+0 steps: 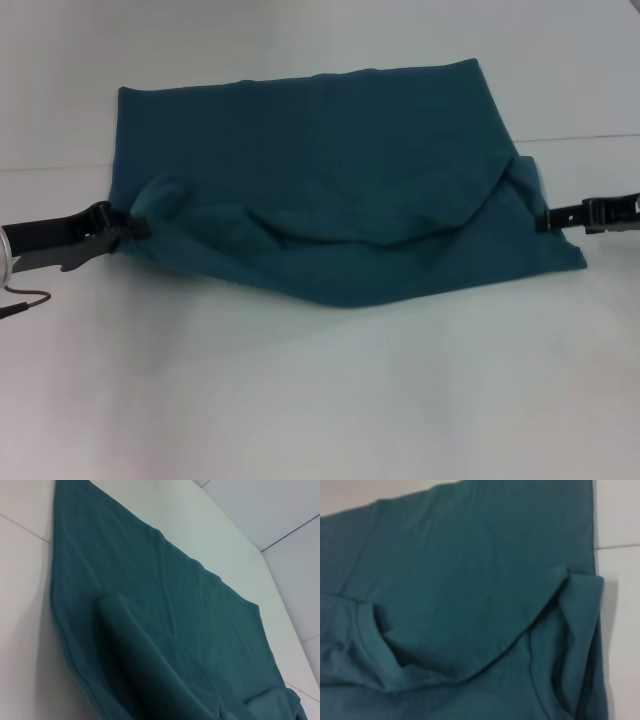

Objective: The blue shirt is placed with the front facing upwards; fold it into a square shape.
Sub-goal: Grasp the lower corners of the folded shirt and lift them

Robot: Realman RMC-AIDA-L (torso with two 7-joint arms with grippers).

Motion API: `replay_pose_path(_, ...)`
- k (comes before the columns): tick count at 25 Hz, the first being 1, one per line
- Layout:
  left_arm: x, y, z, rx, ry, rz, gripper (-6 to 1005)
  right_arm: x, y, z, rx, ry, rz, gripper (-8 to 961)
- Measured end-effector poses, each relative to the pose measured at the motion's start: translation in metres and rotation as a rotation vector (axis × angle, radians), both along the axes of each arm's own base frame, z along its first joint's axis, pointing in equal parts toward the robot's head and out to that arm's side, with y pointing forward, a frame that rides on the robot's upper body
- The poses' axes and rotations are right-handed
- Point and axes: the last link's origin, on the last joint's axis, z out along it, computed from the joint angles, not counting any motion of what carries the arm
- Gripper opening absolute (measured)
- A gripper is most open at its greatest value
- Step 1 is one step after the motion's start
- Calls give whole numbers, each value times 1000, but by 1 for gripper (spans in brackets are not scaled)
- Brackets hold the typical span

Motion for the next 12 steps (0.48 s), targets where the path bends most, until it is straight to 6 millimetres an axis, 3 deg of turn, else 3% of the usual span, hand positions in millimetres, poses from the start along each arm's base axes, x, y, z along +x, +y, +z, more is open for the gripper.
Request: replay_pose_path(12, 0, 0, -2, 2, -2, 4, 43, 8, -1, -19, 3, -80, 10, 851)
